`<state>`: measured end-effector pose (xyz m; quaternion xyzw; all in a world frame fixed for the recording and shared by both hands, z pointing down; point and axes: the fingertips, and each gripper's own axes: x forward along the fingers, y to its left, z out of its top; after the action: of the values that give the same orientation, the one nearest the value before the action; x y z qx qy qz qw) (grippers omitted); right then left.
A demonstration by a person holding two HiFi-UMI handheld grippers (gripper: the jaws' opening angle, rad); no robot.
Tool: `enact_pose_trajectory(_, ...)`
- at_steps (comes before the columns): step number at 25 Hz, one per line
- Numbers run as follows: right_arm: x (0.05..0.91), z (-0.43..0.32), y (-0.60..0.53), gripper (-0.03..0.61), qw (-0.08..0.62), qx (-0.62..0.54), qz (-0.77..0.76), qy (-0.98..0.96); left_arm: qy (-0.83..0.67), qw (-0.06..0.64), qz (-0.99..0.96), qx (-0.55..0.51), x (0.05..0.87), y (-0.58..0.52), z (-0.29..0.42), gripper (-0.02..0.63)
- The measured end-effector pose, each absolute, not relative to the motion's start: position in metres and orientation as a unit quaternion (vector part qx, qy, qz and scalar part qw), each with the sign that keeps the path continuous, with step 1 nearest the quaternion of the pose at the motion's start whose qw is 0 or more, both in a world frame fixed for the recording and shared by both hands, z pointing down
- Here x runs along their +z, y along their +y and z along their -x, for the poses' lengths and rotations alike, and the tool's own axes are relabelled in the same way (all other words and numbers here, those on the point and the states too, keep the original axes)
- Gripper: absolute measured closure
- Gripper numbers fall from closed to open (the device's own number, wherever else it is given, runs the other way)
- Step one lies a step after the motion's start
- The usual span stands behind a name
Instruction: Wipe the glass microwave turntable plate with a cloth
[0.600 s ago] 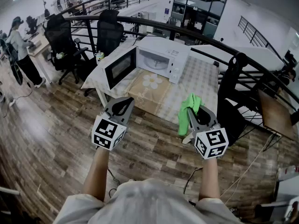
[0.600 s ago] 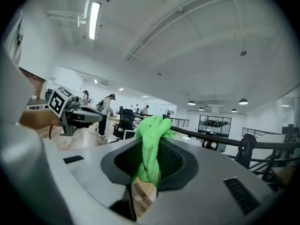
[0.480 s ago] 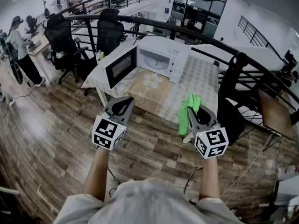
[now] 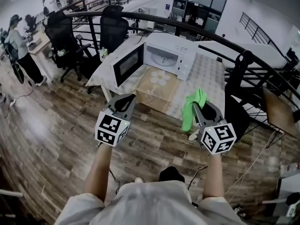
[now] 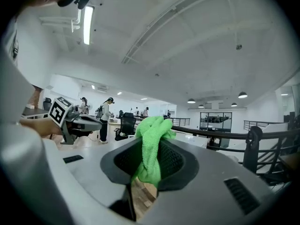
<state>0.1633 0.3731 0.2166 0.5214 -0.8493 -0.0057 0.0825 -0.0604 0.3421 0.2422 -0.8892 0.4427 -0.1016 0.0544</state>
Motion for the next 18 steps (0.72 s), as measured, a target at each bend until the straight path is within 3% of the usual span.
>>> enact_pose_trajectory(8, 0.237, -0.137, 0.311, 0.485, 0.090, 0.004, -0.482, -0.871, 0.454, 0.043, 0.885, -0.096, 0.250, 0.279, 0.075, 0.600)
enact_pose_trajectory(18, 0.246, -0.185, 0.124, 0.488, 0.070, 0.017, -0.445, -0.893, 0.480, 0.044, 0.872, -0.085, 0.252, 0.117, 0.017, 0.601)
